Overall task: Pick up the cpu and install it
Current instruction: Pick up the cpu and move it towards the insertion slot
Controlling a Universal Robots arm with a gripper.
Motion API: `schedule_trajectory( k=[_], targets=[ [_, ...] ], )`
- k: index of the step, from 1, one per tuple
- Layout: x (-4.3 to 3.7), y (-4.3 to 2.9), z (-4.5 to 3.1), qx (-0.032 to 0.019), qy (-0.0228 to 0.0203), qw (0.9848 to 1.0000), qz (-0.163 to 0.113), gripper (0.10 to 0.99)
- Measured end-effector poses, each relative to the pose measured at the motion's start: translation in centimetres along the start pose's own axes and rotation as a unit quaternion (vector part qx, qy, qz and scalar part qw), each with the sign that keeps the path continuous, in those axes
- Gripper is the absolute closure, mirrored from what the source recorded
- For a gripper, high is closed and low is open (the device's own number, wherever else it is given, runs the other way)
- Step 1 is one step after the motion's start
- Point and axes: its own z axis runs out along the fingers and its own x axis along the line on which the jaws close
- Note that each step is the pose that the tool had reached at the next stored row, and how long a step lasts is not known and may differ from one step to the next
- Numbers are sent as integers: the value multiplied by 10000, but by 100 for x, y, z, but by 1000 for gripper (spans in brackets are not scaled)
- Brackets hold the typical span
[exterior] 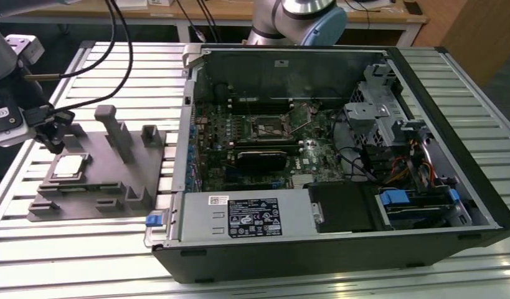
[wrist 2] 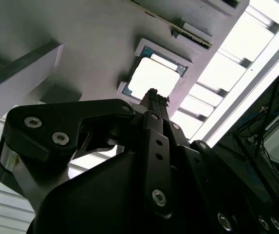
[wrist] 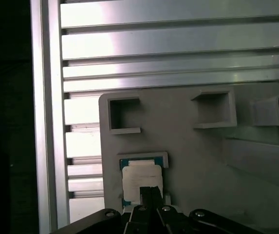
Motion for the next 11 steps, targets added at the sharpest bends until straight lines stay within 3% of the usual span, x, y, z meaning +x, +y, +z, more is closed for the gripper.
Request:
schedule_trajectory(
  k=[11],
  targets=[
    [4,-29,198,-29,2,10000,-1,980]
  ],
)
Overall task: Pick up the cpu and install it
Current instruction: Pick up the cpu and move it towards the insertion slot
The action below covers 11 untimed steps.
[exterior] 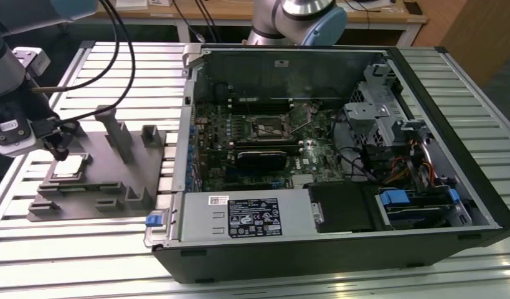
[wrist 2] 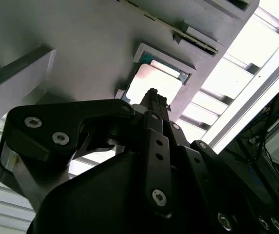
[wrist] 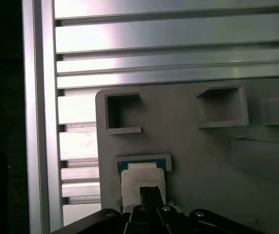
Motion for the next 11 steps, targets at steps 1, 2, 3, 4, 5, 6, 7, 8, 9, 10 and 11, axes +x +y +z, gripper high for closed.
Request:
schedule_trajectory(
  k=[1,2,3,4,5,6,7,8,9,10,11],
  targets=[
    [1,-1,20,-2,0,10000,0,980],
    [2,-3,37,-3,0,10000,0,980],
    [3,-4,55,-3,1,10000,-1,980],
    [5,-5,73,-4,1,10000,-1,980],
    [5,-6,91,-4,1,10000,-1,980],
    [5,-6,109,-4,0,10000,0,980],
    [5,-5,123,-4,0,10000,0,980],
    [6,-4,135,-4,1,10000,0,980],
    [8,-3,145,-4,1,10000,0,980],
    [10,-3,152,-3,1,10000,0,980],
    [14,-3,161,-4,1,10000,0,980]
  ],
)
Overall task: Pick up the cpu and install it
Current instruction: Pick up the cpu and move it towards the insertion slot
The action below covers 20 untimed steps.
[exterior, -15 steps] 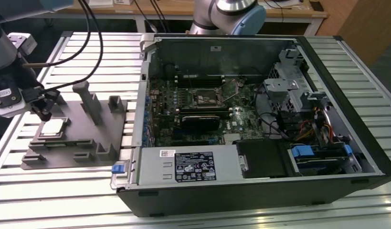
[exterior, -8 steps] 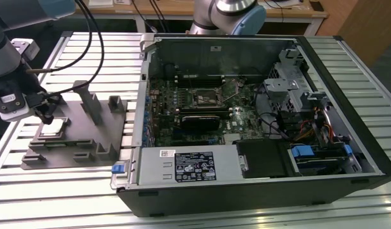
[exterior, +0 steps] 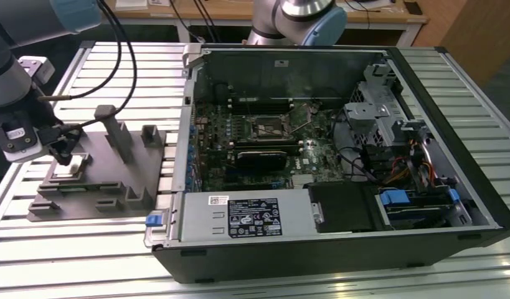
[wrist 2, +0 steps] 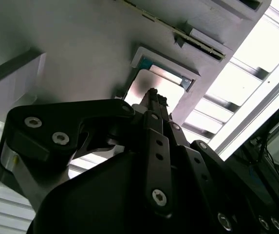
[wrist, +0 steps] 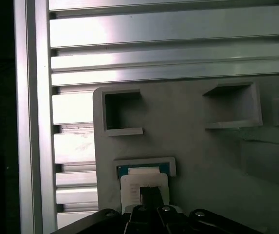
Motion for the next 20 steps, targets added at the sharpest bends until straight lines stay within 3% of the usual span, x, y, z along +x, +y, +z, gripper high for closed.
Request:
schedule_trajectory(
  k=[5,13,15,17,18,20],
  targets=[
    [7,-4,71,-1,-1,10000,0,980],
    [7,-4,76,12,-2,10000,0,973],
    [7,-4,76,15,-2,10000,0,922],
    [7,-4,76,18,-2,10000,0,796],
    [7,-4,76,20,-2,10000,0,796],
    [7,-4,76,23,-2,10000,0,678]
  ],
)
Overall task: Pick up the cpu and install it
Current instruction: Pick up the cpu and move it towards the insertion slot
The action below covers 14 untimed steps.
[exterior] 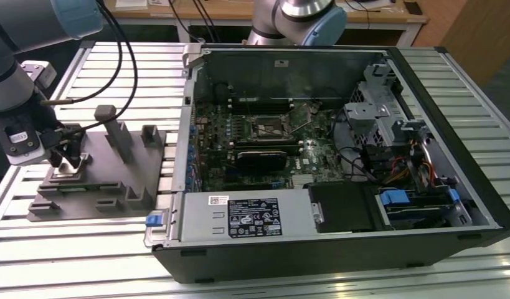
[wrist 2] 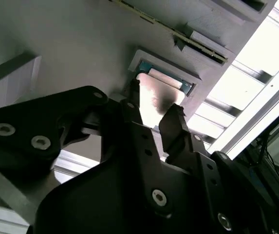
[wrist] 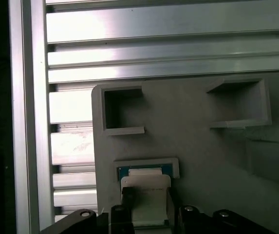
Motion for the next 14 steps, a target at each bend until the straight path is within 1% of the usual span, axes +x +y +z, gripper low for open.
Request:
schedule_trajectory(
  k=[1,3,4,5,6,7,12,14],
  targets=[
    [0,0,0,1,0,10000,0,678],
    [0,0,0,5,0,10000,0,561],
    [0,0,0,7,0,10000,0,561],
    [0,0,0,8,0,10000,0,502],
    [0,0,0,9,-1,10000,0,502],
    [0,0,3,10,0,10000,0,439],
    [0,-2,45,10,1,10000,-41,439],
    [0,-2,56,11,4,9999,-105,439]
  ],
)
